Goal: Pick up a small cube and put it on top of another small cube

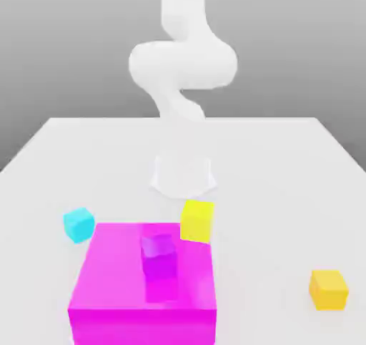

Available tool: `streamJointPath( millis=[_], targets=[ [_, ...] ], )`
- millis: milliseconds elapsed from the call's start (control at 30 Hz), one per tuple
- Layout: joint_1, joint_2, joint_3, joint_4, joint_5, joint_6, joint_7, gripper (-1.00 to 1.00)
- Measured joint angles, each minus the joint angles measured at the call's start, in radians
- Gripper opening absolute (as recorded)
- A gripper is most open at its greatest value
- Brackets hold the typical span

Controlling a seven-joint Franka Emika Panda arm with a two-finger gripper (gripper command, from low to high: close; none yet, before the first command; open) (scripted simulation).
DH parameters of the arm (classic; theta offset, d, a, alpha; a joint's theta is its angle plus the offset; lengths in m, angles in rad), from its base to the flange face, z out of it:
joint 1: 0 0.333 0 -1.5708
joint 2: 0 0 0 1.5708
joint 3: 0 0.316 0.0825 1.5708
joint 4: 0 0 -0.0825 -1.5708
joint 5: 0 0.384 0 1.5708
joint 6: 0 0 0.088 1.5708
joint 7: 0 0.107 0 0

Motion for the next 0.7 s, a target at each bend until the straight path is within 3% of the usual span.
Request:
streamJointPath(
  millis=[467,700],
  targets=[
    [0.313,0.516,-0.018,-0.08,0.126,0.197,-0.569,0.0],
    [0.422,0.765,0.035,-0.122,0.096,0.301,-0.785,0.0]
  ],
)
